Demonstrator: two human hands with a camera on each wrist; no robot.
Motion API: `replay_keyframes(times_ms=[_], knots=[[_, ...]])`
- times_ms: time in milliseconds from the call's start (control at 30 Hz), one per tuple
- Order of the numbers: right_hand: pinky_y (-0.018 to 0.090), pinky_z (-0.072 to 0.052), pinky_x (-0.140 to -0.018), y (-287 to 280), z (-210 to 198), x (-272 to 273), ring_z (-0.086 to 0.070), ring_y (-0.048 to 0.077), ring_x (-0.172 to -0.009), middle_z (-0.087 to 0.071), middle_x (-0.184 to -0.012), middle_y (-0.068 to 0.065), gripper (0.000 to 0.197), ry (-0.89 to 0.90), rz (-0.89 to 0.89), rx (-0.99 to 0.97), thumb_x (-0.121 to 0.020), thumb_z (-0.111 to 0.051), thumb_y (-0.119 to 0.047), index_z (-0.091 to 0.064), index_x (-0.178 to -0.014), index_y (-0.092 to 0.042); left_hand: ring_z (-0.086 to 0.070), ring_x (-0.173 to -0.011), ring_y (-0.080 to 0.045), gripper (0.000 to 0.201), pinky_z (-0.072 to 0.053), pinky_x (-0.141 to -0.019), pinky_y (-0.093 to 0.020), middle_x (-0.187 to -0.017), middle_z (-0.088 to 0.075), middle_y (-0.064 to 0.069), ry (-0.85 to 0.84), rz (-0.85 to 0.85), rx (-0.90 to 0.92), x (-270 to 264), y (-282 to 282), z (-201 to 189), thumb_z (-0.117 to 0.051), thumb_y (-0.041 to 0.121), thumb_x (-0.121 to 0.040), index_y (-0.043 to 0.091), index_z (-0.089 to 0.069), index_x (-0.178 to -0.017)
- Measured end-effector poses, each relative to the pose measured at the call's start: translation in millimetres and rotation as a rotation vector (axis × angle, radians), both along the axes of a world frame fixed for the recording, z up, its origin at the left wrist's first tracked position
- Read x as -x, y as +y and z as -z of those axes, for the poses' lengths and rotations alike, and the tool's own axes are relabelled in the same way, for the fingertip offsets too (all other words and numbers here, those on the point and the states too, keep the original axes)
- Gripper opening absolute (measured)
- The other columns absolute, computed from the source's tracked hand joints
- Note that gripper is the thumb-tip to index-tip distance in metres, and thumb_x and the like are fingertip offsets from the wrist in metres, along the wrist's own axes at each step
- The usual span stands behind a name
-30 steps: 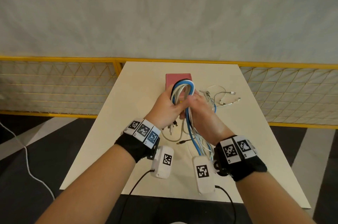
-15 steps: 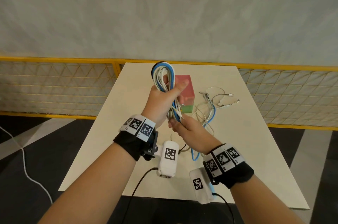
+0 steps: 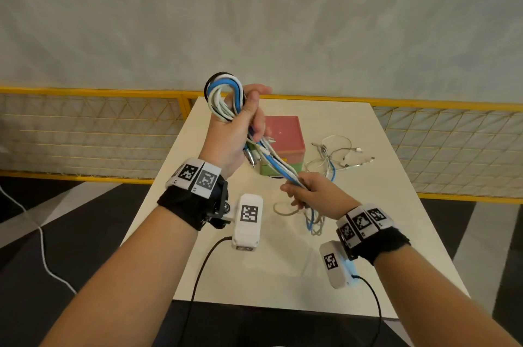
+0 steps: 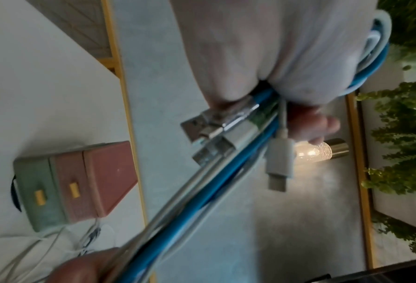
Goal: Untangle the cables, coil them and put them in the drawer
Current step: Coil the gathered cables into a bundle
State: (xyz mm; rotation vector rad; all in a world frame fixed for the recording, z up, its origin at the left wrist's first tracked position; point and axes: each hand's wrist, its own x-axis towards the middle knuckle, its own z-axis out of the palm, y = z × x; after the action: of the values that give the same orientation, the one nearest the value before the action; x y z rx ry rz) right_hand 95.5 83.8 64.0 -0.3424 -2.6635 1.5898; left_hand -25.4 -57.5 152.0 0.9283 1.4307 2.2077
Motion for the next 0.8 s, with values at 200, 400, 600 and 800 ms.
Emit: replay_keyframes(times_ms=[200,400,600,800], knots=[[0.019,-0.036,-0.051,20,-24,5,-0.042,0.005,-0.048,-0.049,-0.046,-0.016,0.031,0.111,0.090,-0.148,-0.083,-0.071,-0.028,-0.064,-0.063,-0.051,-0.021,-0.034,-0.010,0.022,-0.024,-0.042,-0.026,-0.039,-0.029,0.007,0.037,-0.035,0.205,6,-12,9,-0.056,0.029,-0.098,0.013,-0.072,-0.093],[0.029,-0.041,-0.055,16,-32,20,-0.048,0.012,-0.052,-0.055,-0.053,-0.004,0.016,0.142,0.231,-0.366,-0.077,-0.067,-0.020,-0.063,-0.062,-0.023,-0.041,-0.032,-0.001,0.028,-0.035,-0.041,-0.015,-0.038,-0.046,0.013,0.272,-0.096,0.675,-10,-9,27,-0.072,0.040,-0.084,0.012,-0.069,-0.085],[0.038,-0.056,-0.072,6,-39,29,-0.066,0.018,-0.075,-0.073,-0.082,0.003,0.023,0.137,0.127,-0.436,-0.072,-0.070,-0.016,-0.072,-0.095,-0.017,-0.049,-0.040,0.012,0.028,-0.032,-0.041,-0.002,-0.041,-0.053,0.025,0.321,0.147,0.822,-19,-3,39,-0.082,0.018,-0.077,0.028,-0.056,-0.074],[0.035,-0.054,-0.079,15,-35,15,-0.064,0.017,-0.086,-0.068,-0.093,-0.001,0.028,0.168,0.001,-0.173,-0.079,-0.063,-0.020,-0.059,-0.106,-0.019,-0.060,-0.063,0.004,0.007,-0.043,-0.061,-0.012,-0.073,-0.067,0.009,0.363,0.092,0.832,-4,-4,46,-0.072,0.020,-0.086,0.023,-0.065,-0.087]])
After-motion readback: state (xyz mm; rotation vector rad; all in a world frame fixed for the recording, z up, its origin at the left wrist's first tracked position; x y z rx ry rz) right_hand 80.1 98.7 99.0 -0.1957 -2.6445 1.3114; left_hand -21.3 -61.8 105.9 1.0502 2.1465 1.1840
